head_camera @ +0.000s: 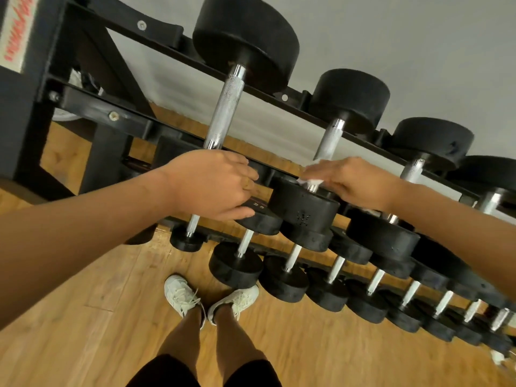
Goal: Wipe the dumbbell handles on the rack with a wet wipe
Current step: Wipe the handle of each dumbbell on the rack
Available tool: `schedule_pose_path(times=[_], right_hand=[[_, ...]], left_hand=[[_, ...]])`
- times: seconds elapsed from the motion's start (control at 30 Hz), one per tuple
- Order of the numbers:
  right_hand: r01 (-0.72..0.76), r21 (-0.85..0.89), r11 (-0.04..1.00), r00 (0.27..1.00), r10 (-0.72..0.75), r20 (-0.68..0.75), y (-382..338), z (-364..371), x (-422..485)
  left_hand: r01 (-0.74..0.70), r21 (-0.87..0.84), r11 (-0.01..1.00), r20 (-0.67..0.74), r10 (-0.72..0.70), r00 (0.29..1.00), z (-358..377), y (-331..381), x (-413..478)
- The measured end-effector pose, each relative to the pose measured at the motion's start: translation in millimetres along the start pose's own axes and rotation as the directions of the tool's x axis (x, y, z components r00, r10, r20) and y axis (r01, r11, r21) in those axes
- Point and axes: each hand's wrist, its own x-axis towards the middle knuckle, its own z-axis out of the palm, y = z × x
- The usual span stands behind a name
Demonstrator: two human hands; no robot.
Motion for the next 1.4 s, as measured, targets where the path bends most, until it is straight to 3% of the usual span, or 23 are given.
schedule_pose_path(times=[0.07, 0.1, 0.2, 0.33, 0.4, 0.5, 0.67, 0.83, 0.93, 1.07, 1.13, 1.2, 1.3, 1.4], right_hand=[[-0.125, 0.174, 0.977, 0.969, 0.158, -0.188, -19.0, -4.7, 1.0], [-0.185, 0.249, 0.951, 0.917, 0.258, -0.305, -30.1, -3.3, -3.7], [-0.278, 0.502, 0.819, 0.673, 0.539, -0.507, -59.6, 21.7, -29.2], [-0.273, 0.77, 0.576, 0.378, 0.8, -0.465, -95.5, 83.5, -61.5], [-0.233, 0.871, 0.432, 0.283, 0.887, -0.364, -111.9, 110.8, -63.7], [-0.144, 0.943, 0.3, 0.24, 0.935, -0.261, -130.7, 134.9, -49.3], [0.029, 0.973, 0.231, 0.128, 0.964, -0.233, -135.3, 142.7, -31.5], [0.168, 0.97, 0.174, 0.204, 0.957, -0.207, -134.8, 152.3, -30.9], [0.155, 0.953, 0.26, 0.184, 0.94, -0.287, -139.0, 155.3, -25.5], [-0.008, 0.928, 0.373, 0.052, 0.927, -0.372, -138.4, 160.9, -15.7], [0.032, 0.94, 0.34, -0.036, 0.94, -0.339, -134.9, 159.4, -15.0], [0.103, 0.964, 0.244, -0.08, 0.968, -0.237, -125.4, 153.7, -21.2], [0.099, 0.982, 0.162, -0.055, 0.986, -0.157, -106.3, 142.8, -29.9], [0.113, 0.982, 0.152, -0.048, 0.988, -0.147, -93.2, 131.6, -29.3]], left_hand=[[0.014, -0.003, 1.0, 0.03, -0.014, 0.999, -4.8, 2.2, -1.0], [0.02, 0.003, 1.0, 0.04, -0.02, 0.999, -7.4, 3.0, -0.7], [0.04, 0.014, 0.999, 0.066, -0.041, 0.997, -15.8, 3.8, -0.8], [0.02, 0.026, 0.999, 0.102, -0.022, 0.994, -25.1, 6.3, 0.8], [0.013, 0.038, 0.999, 0.098, -0.016, 0.995, -27.7, 8.1, 2.3], [0.013, 0.039, 0.999, 0.092, -0.017, 0.996, -28.3, 9.3, 2.5], [0.006, 0.047, 0.999, 0.062, -0.008, 0.998, -26.2, 9.3, 3.1], [-0.03, 0.071, 0.997, 0.05, 0.026, 0.998, -23.9, 9.3, 2.5], [-0.037, 0.078, 0.996, 0.043, 0.034, 0.999, -24.1, 9.7, 3.1], [-0.038, 0.09, 0.995, 0.04, 0.035, 0.999, -22.8, 10.0, 3.4], [-0.033, 0.088, 0.996, 0.049, 0.029, 0.998, -23.1, 9.4, 3.4], [-0.03, 0.086, 0.996, 0.053, 0.025, 0.998, -23.7, 9.9, 3.8], [-0.029, 0.095, 0.995, 0.06, 0.023, 0.998, -22.7, 10.9, 4.2], [-0.029, 0.092, 0.995, 0.067, 0.023, 0.997, -23.1, 9.9, 4.6]])
